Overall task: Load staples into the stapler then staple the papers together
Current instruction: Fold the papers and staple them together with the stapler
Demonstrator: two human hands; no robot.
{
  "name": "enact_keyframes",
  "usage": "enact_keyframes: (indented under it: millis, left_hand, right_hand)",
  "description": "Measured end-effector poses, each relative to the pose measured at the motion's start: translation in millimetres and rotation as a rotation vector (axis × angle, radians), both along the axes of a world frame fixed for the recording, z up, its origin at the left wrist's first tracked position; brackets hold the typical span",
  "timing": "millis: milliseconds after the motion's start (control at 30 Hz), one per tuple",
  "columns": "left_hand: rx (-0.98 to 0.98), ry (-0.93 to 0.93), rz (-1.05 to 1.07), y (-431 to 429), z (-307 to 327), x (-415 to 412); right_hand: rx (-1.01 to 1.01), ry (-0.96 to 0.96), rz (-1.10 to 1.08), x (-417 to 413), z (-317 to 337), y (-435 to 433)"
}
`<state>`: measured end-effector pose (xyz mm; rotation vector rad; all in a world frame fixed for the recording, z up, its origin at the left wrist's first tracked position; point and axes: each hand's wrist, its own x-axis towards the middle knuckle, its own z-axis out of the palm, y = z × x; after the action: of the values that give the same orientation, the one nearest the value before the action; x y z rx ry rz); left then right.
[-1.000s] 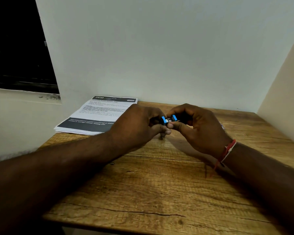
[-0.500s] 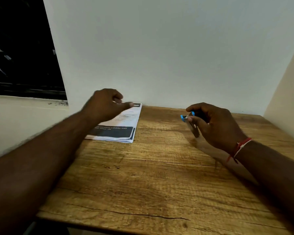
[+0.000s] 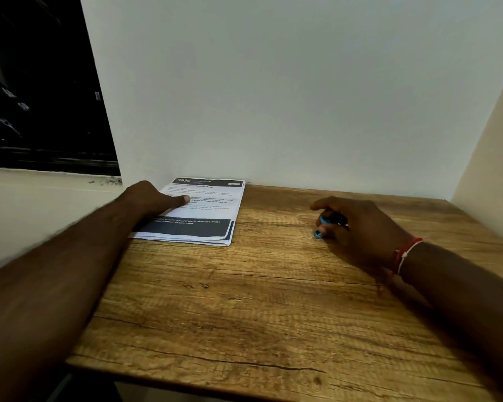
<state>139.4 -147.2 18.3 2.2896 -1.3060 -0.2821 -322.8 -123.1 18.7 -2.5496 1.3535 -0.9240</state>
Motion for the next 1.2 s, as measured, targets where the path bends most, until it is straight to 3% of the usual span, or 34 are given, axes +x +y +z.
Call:
enact_keyframes:
  millis: [600, 800, 1200]
  left_hand:
    - [-0.089, -0.295, -0.001, -2.9, 3.0, 1.6]
    - [-0.328, -0.193, -0.028, 6.9, 10.2, -1.9]
    - [-0.591, 0.059, -0.086, 12.0, 29.0, -0.6]
  right_hand:
    - [0.025, -0.062, 0.026, -5.7, 10.8, -0.3]
    - [0.025, -0.104, 0.027, -4.0, 13.5, 2.3]
    - [-0.008, -0.226, 0.007, -0.5, 19.5, 6.7]
